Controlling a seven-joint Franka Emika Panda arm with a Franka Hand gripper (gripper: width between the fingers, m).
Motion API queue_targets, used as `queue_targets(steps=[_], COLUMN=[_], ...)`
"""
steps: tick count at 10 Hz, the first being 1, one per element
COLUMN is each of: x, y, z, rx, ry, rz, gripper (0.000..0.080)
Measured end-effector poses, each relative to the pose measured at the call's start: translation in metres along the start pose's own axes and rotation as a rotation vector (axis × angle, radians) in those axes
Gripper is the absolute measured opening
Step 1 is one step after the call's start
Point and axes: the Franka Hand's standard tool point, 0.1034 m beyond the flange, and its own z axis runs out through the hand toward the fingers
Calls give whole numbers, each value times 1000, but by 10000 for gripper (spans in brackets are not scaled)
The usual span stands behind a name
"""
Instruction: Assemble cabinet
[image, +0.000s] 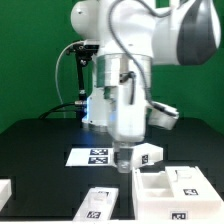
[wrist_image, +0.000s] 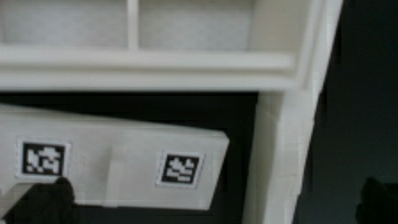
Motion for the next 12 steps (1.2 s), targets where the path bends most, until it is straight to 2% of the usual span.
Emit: queue_targets(steps=[2,6,7,9,10,11,12], x=[14,15,18,42,49,51,42], y=[5,5,4,1,3,8,13], z=[7,8,6,2,3,5,8], rx=[-6,-13,-8,26,35,46,38], ry=[-8,-6,-21,-64,-81,-71,-46], rz=[-131,-224,-216,-286,-356,-388,-452], gripper=[796,796,796,796,796,796,796])
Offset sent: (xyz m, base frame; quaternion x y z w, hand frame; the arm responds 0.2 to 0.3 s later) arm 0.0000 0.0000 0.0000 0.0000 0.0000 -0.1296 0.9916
